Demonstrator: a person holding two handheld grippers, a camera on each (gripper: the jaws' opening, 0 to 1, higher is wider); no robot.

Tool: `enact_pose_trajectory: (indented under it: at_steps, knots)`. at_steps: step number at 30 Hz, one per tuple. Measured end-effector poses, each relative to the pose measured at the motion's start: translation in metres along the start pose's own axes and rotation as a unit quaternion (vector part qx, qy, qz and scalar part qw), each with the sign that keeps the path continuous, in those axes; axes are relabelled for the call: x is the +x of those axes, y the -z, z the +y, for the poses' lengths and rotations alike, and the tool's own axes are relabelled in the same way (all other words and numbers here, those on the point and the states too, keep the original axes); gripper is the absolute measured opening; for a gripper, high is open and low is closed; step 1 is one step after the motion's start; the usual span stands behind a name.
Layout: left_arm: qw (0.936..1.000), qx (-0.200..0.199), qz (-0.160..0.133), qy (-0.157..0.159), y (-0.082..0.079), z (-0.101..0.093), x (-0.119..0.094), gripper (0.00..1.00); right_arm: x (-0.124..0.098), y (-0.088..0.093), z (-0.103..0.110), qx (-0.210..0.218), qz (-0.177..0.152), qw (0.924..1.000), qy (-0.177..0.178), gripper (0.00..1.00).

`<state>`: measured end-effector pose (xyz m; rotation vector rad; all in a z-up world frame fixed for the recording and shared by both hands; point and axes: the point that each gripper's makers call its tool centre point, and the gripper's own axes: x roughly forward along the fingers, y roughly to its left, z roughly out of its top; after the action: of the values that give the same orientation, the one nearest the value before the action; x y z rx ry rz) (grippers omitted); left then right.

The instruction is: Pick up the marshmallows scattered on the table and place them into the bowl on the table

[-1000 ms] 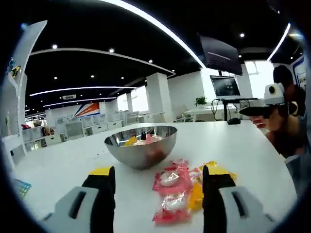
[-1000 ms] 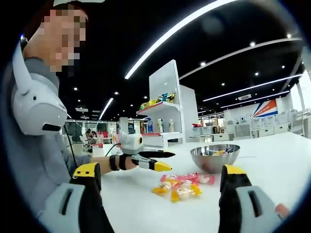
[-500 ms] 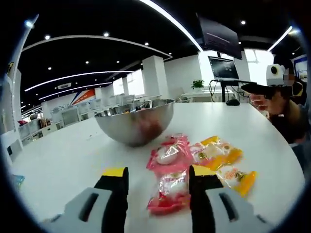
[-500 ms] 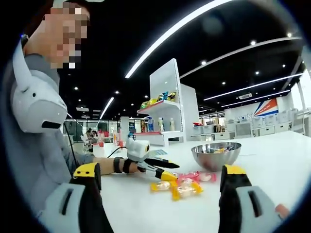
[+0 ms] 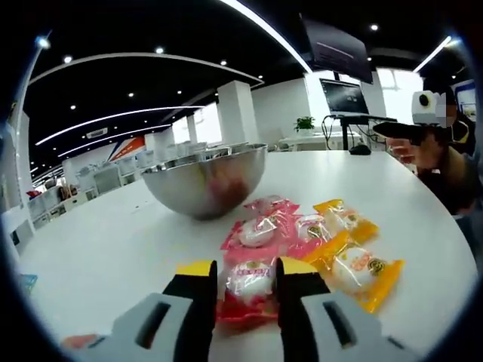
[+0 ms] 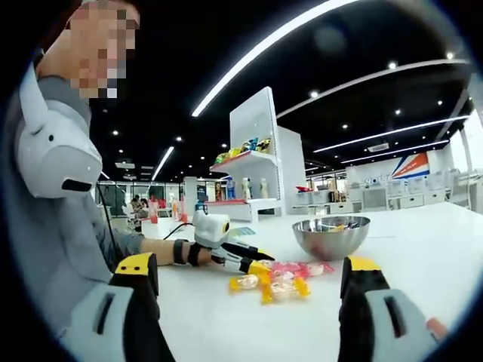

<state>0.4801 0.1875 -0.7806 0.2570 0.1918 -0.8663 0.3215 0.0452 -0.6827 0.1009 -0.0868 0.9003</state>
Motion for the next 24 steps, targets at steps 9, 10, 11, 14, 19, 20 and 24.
enact_pose_trajectory:
  at_steps: [9,10,11,14,19,20,24]
  knots:
    - [1.0000,0.000,-0.001,0.003,0.000,-0.002,-0.003,0.23,0.003,0.001,0.001,-0.006,0.004,1.0000,-0.002,0.95]
    - [1.0000,-0.002,-0.002,0.005,-0.001,-0.002,-0.003,0.23,0.003,0.001,0.001,-0.007,0.005,1.0000,-0.002,0.95]
    - [1.0000,-0.004,-0.002,0.005,-0.001,-0.003,-0.003,0.23,0.004,0.001,0.001,-0.007,0.006,1.0000,-0.002,0.95]
    - [0.9999,-0.006,-0.008,0.003,-0.004,-0.003,-0.006,0.23,0.004,0.002,0.001,-0.011,0.009,0.9999,-0.001,0.95]
    - [0.9995,-0.001,-0.032,0.003,-0.020,-0.008,-0.019,0.23,0.004,0.003,0.001,-0.008,0.008,0.9999,-0.001,0.95]
    - [0.9993,0.008,-0.036,-0.001,-0.025,-0.009,-0.024,0.23,0.004,0.003,0.001,-0.009,0.009,0.9999,0.000,0.94]
    - [0.9977,0.043,-0.048,-0.020,-0.045,-0.013,-0.048,0.23,0.002,0.003,0.000,-0.015,0.012,0.9998,-0.001,0.94]
